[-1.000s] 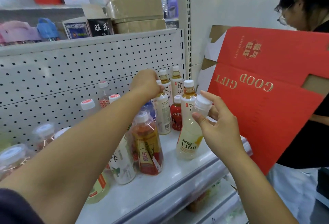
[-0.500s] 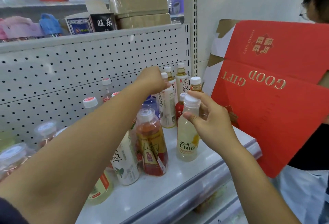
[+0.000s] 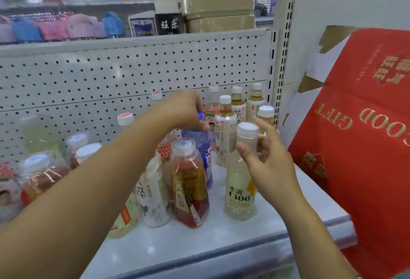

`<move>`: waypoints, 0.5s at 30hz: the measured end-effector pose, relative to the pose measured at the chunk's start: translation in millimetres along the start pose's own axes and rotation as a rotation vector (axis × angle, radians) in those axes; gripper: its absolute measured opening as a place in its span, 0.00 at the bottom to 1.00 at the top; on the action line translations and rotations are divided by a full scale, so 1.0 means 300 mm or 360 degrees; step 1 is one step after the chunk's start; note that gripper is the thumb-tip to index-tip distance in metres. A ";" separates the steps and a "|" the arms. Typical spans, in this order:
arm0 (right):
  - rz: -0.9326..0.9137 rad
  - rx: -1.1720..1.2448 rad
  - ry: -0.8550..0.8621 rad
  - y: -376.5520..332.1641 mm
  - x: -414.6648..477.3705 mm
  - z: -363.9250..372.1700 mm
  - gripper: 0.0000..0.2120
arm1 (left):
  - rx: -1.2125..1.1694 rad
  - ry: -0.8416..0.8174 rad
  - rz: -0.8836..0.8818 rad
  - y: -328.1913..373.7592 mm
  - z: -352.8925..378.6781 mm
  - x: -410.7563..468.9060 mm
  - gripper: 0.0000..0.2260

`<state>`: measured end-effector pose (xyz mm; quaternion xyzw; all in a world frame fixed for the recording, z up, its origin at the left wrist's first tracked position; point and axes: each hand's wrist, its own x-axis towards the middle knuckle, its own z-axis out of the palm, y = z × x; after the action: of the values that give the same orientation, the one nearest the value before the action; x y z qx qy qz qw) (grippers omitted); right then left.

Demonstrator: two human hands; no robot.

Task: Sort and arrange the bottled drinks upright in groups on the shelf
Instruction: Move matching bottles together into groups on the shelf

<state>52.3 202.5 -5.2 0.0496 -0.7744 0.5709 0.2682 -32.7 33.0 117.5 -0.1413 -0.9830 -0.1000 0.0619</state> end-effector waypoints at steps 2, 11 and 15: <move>-0.0023 0.0054 0.0014 0.010 0.010 -0.019 0.28 | -0.0143 0.0078 -0.0043 0.012 0.002 -0.010 0.18; -0.0170 0.0398 0.0109 -0.122 0.068 -0.071 0.25 | -0.0827 0.0953 -0.0001 0.055 -0.020 -0.113 0.18; -0.0337 0.0479 0.0112 -0.273 0.090 -0.085 0.19 | -0.1016 0.1430 0.0121 0.109 -0.062 -0.229 0.16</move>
<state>69.9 203.7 82.9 0.1504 -0.6608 0.6503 0.3434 44.0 41.6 131.2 -0.1318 -0.7749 -0.4413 0.4330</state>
